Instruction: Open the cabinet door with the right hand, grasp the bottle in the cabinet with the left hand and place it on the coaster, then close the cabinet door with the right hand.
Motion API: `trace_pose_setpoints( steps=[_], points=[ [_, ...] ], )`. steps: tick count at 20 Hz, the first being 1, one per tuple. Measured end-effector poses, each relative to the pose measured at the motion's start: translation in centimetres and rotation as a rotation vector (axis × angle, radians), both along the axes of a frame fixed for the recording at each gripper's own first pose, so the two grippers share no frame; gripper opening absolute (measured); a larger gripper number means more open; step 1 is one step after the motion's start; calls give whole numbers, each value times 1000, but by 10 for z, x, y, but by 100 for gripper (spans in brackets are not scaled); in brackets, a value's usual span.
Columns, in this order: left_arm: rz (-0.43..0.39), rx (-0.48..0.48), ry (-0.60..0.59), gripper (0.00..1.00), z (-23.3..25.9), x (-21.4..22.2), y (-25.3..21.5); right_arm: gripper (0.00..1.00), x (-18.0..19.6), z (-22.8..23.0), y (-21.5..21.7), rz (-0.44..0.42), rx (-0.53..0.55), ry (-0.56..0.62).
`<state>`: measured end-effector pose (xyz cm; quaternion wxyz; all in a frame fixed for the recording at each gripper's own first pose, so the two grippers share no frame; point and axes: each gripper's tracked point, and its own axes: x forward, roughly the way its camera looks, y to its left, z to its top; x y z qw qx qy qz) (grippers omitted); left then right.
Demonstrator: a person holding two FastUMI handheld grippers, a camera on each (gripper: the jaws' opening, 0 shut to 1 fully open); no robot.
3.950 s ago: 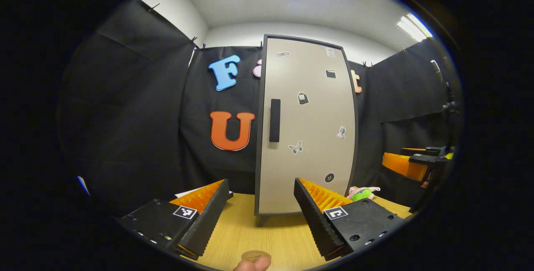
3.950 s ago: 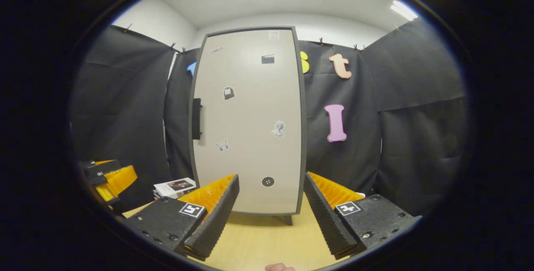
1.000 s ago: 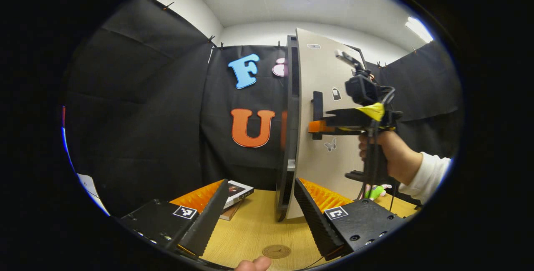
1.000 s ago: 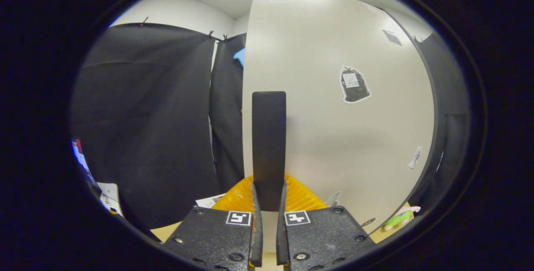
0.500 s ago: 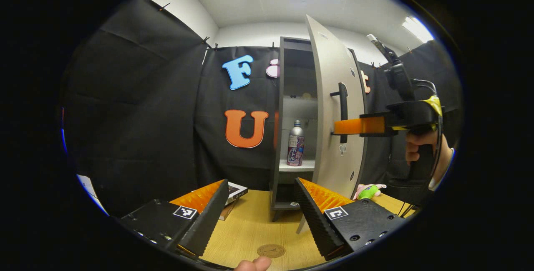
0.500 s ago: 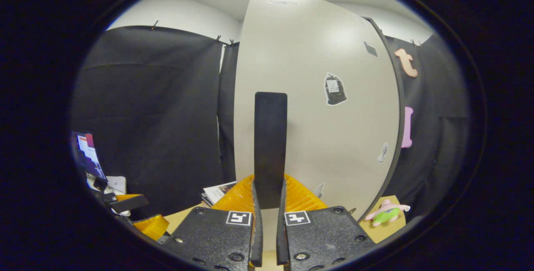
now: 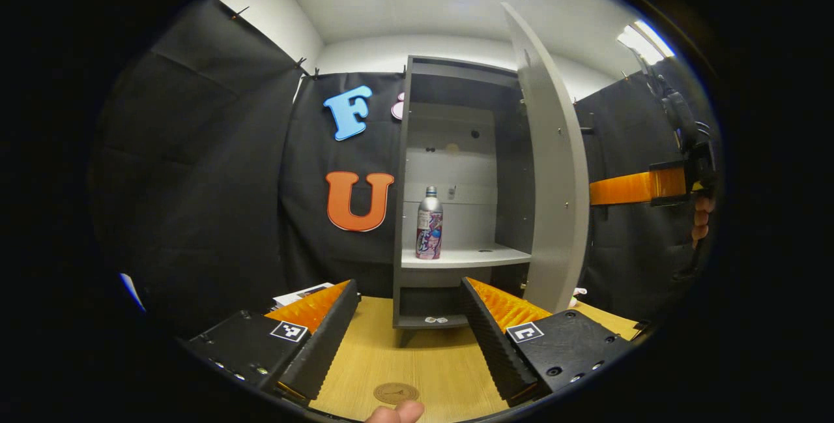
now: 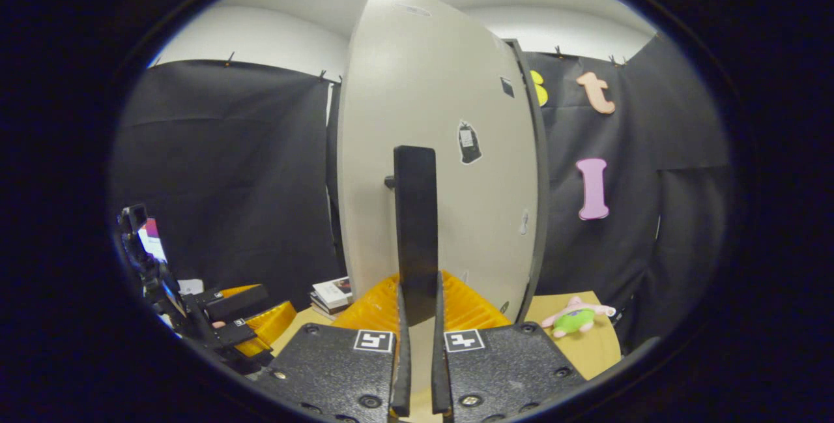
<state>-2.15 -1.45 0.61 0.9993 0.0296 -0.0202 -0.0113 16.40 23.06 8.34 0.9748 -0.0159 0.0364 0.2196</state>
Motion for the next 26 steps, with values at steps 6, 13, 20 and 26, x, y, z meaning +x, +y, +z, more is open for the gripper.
trace_pose_setpoints(
  steps=[6, 13, 20, 26],
  points=[
    [-4, -4, 6, 95, -5, 0, -14, 8, -5, 5, -56, -124, -89, -67],
    [-24, 21, 5, 95, -4, -1, -36, 4, -11, 8, -105, -205, -69, -86],
    [-34, 19, 2, 95, -6, 1, -48, 4, -4, 13, -150, -288, -72, -113],
    [-32, 22, -4, 95, -7, 5, -56, 4, -14, 4, -161, -297, -101, -122]
  ],
)
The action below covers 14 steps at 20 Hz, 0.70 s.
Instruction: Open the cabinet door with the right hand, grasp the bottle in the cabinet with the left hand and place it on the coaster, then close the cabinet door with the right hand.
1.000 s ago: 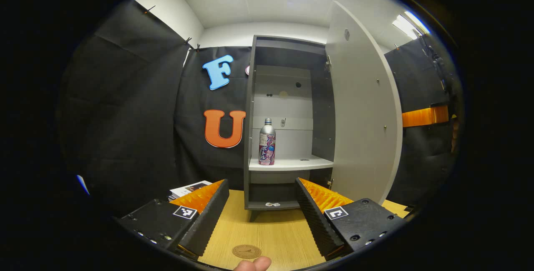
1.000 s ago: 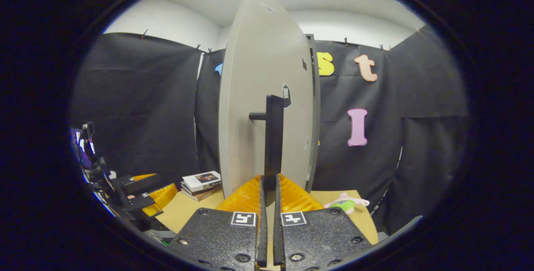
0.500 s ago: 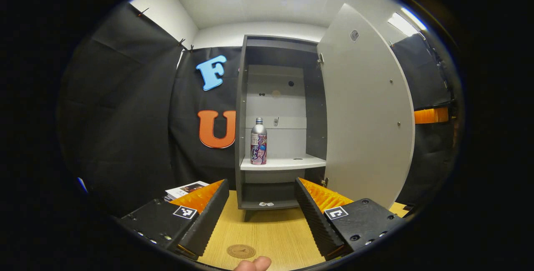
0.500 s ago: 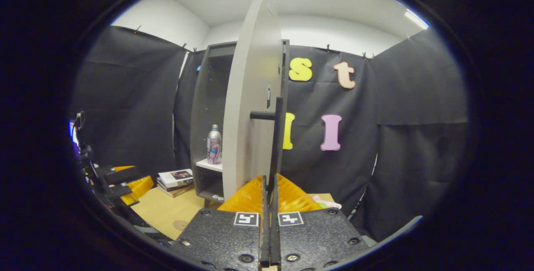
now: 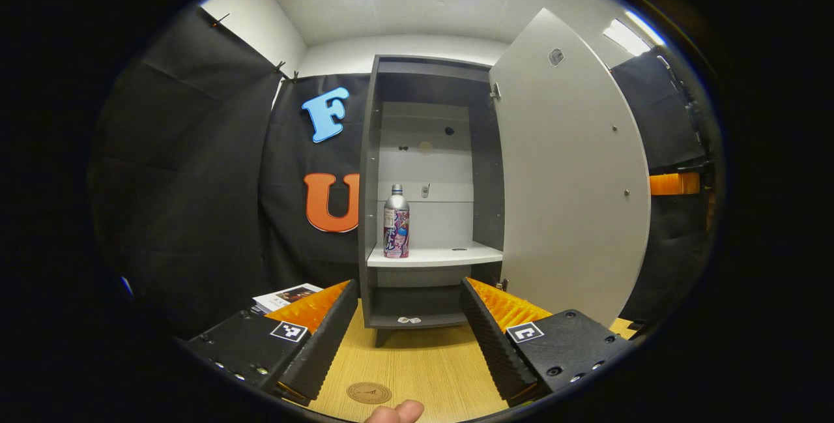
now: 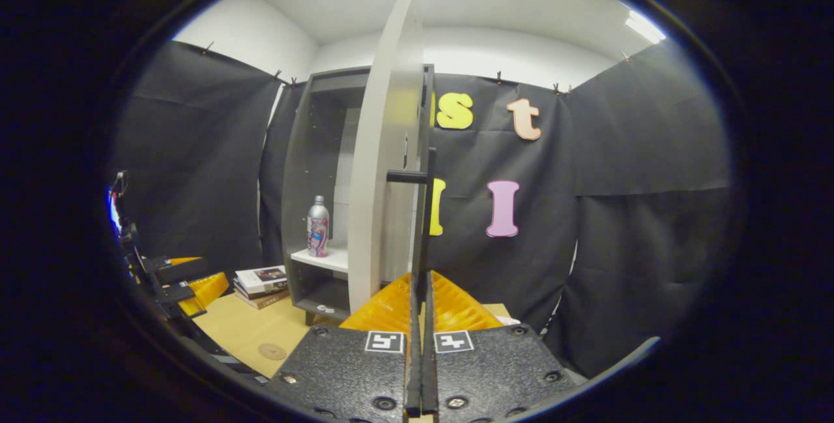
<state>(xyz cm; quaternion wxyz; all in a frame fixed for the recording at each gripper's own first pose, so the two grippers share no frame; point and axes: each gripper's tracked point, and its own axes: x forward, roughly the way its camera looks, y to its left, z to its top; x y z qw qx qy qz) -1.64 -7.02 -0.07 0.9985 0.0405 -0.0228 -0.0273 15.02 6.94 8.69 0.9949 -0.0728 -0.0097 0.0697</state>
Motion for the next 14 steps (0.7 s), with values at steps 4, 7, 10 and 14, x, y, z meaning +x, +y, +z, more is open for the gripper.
trace_pose_setpoints(
  steps=[4, 7, 10, 14],
  points=[
    [-19, -5, -2, 95, 6, 21, -6, 56, -2, -2, -32, -67, 60, -12],
    [-48, 38, -23, 95, 23, 55, -15, 79, 8, -11, -45, -96, 161, 17],
    [-81, 41, -56, 95, 36, 102, -25, 90, 18, -11, -52, -107, 203, 13],
    [-60, 39, -62, 96, 36, 184, -15, 93, 18, -12, -53, -106, 188, 9]
  ],
)
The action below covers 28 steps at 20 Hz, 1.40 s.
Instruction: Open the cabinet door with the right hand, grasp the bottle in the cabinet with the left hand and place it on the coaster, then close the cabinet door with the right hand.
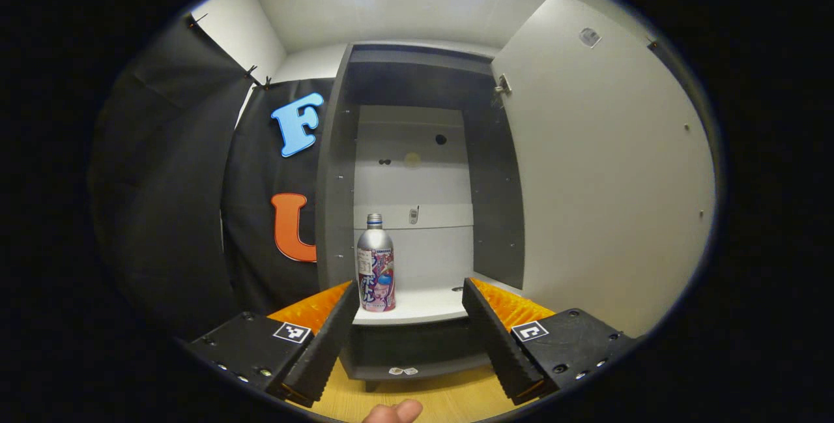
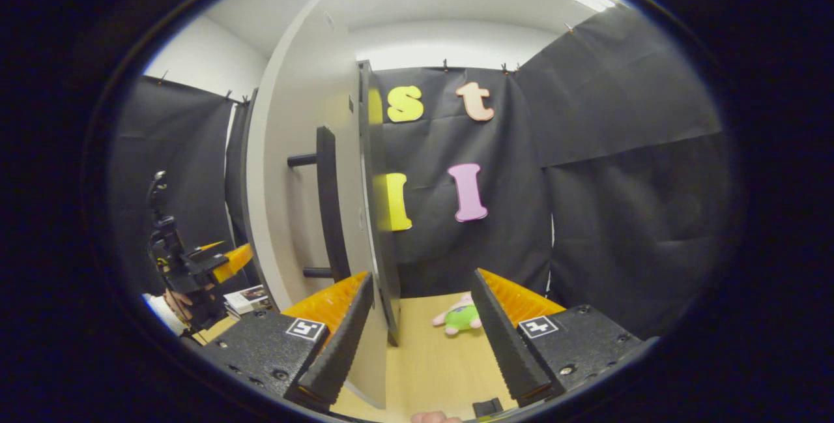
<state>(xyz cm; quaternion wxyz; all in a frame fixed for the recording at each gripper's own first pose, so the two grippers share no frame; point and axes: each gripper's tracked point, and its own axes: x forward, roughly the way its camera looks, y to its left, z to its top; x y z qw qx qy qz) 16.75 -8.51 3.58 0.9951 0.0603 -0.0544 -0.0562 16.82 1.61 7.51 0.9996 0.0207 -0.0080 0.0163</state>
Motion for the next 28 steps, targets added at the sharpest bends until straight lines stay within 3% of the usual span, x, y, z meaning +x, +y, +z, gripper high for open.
trace_pose_setpoints(
  steps=[5, 6, 7, 11, 18, 21, 28],
  points=[
    [65, 7, 26, 96, -17, 95, 21, 93, 1, 1, -4, -32, -2, 2],
    [77, 13, 25, 96, -19, 110, 24, 88, 1, 0, -7, -41, -2, 6],
    [88, 18, 29, 96, -22, 123, 27, 93, 2, 0, -13, -55, -5, 11],
    [119, 16, 42, 96, -25, 164, 37, 88, 2, -2, -23, -93, -11, 23],
    [146, 18, 7, 95, -17, 178, 37, 93, 4, -1, -25, -105, -21, 25],
    [153, 25, 10, 78, -16, 174, 39, 93, 7, 0, -22, -96, -20, 22],
    [115, 2, 16, 75, -5, 137, 37, 93, 8, 3, -14, -73, -8, -2]
  ],
)
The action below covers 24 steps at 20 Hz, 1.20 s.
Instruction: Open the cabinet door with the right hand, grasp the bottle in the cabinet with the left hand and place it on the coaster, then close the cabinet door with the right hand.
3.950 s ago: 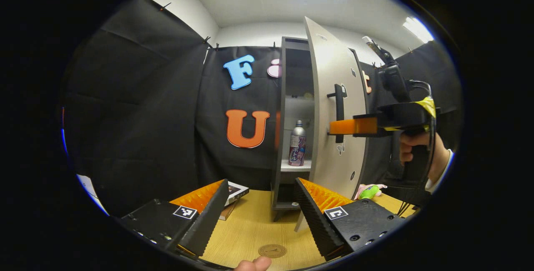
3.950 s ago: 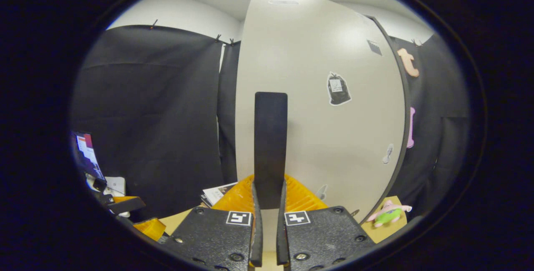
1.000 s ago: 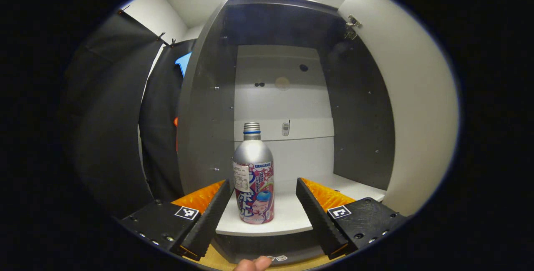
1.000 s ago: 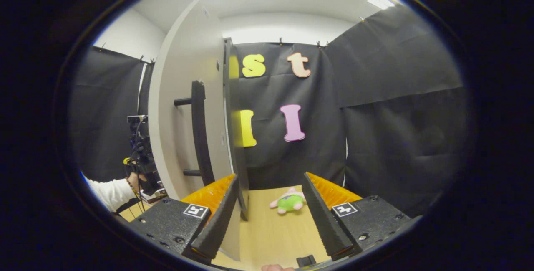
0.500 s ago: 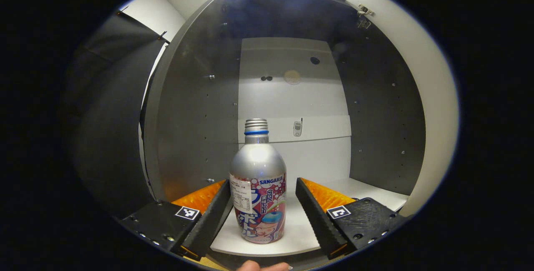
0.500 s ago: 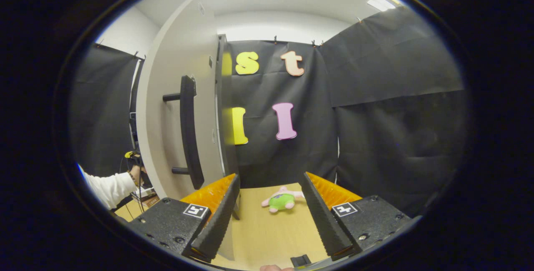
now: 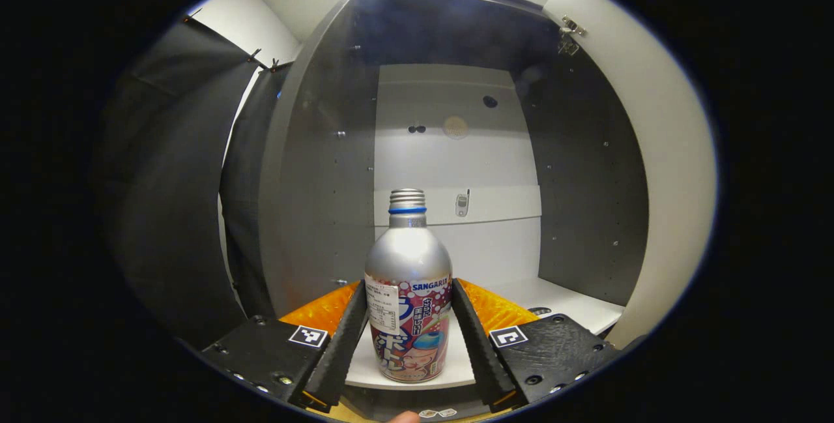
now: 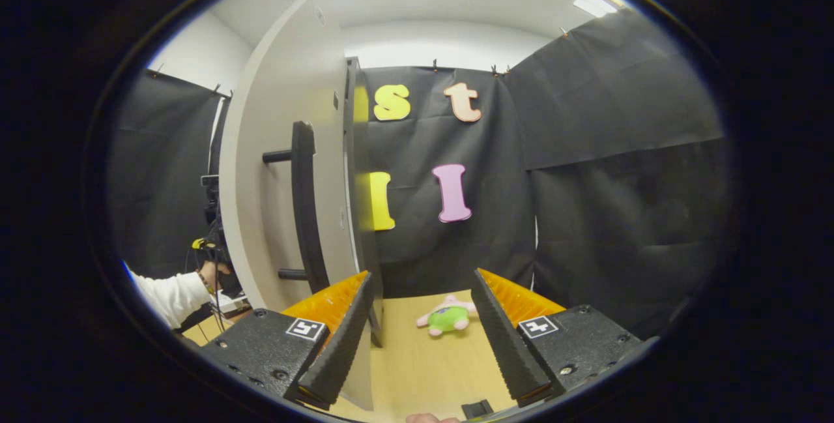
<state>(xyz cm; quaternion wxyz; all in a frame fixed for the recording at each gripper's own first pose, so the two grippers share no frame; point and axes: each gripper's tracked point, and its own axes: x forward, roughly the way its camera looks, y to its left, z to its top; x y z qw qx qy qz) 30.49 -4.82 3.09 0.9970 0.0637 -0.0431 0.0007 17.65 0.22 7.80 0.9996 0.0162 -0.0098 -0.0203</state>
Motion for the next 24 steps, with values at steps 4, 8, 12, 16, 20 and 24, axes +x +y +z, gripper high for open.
trace_pose_setpoints(
  steps=[4, 8, 12, 16, 20, 24],
  points=[
    [-51, -4, -46, 75, 3, -67, -8, 93, -3, 0, 7, 14, -9, -17],
    [-19, 56, -28, 75, -38, -128, 11, 93, -7, 0, 15, 37, -14, -23],
    [76, 60, -40, 75, -90, -176, 45, 88, -11, -5, 16, 31, 8, -22],
    [128, 29, 49, 75, -160, -207, 64, 93, -12, 2, 16, 21, 28, -30],
    [195, -26, 115, 75, -225, -230, 77, 93, -14, 10, 16, 0, 23, -28],
    [269, -64, 175, 75, -271, -235, 89, 93, -15, 22, 18, -31, -55, -39]
  ],
)
